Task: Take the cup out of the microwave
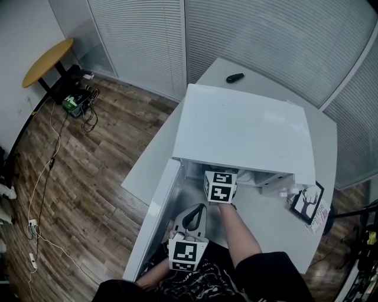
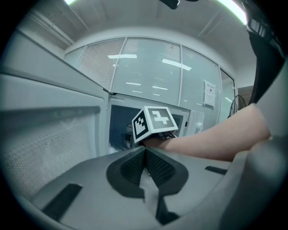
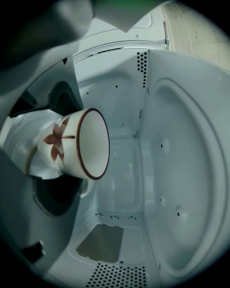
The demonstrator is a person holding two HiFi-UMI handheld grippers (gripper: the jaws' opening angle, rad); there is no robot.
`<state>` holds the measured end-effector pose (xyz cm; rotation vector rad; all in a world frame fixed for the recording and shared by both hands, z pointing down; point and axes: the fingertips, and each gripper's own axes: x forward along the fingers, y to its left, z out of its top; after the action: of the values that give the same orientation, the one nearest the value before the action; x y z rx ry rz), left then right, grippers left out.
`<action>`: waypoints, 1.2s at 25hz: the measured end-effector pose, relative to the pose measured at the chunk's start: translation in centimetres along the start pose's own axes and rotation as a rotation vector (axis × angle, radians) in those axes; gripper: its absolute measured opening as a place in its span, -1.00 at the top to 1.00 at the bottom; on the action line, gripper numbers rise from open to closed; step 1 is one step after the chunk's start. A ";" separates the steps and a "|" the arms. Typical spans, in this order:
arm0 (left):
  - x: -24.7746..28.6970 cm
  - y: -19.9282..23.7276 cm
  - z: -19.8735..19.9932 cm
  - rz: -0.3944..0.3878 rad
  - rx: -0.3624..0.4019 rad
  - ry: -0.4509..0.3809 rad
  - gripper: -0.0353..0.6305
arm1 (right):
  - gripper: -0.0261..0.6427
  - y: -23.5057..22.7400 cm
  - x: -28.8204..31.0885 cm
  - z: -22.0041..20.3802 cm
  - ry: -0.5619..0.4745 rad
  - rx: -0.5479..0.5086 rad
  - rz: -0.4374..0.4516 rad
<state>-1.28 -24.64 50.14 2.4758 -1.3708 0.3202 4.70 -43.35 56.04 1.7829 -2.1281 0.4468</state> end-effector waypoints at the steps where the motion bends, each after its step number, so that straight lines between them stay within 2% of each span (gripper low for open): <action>1: 0.0 0.1 0.0 0.001 0.000 0.002 0.88 | -0.21 0.0 0.1 -0.1 0.004 0.001 0.003; 20: 0.5 0.4 -0.1 0.006 -0.042 0.018 0.88 | -0.21 -0.1 -0.5 -0.4 -0.008 -0.025 0.008; 30: 0.4 0.7 -0.2 0.016 -0.064 0.016 0.88 | -0.21 -0.7 -1.5 -0.3 -0.028 0.010 0.025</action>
<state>-1.71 -25.22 50.56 2.4063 -1.3736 0.2945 5.63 -41.97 55.66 1.7794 -2.1730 0.4426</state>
